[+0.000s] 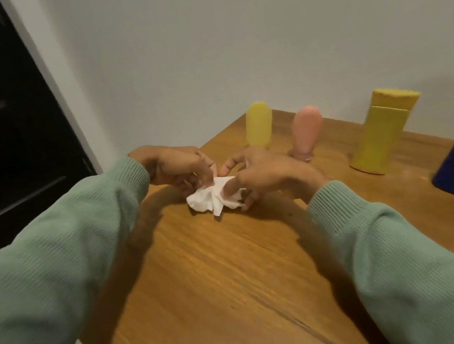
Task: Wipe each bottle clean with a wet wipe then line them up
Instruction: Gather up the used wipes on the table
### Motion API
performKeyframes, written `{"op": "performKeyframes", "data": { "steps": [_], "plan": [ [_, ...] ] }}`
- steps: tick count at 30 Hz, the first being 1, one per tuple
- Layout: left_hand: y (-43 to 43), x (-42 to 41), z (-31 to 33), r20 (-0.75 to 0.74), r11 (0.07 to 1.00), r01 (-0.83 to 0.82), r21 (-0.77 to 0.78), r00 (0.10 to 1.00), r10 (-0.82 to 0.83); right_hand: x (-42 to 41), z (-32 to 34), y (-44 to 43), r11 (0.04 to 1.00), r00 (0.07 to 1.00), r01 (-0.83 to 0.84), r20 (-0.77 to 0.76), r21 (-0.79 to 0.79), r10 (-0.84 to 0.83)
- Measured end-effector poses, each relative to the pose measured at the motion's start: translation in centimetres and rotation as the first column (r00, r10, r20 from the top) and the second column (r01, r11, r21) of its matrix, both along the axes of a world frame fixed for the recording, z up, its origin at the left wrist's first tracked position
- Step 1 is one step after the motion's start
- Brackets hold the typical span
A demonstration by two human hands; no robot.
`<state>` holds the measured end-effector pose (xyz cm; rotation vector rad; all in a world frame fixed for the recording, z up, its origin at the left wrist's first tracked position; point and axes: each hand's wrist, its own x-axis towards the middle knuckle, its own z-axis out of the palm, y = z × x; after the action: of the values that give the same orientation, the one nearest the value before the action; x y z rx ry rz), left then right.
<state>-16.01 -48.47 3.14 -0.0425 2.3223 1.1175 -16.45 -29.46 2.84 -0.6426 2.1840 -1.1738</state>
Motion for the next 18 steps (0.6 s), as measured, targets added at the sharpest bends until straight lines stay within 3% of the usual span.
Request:
{"op": "performKeyframes", "data": {
  "steps": [4,10,18],
  "plan": [
    [-0.8,-0.7,0.5,0.063,0.997,-0.067,0.045,0.996,0.064,-1.3,0.0,-1.0,0.997,0.995,0.005,0.1,-0.071,0.002],
    [-1.9,-1.0,1.1,0.1,0.977,-0.176,0.121,0.981,0.164,-2.3,0.2,-2.2,0.978,0.977,0.15,0.174,-0.148,-0.123],
    [-1.7,-1.3,2.8,0.002,0.91,-0.399,0.117,0.916,0.401,-4.1,2.1,-2.6,0.962,0.949,0.203,0.28,-0.183,-0.147]
  ]
}}
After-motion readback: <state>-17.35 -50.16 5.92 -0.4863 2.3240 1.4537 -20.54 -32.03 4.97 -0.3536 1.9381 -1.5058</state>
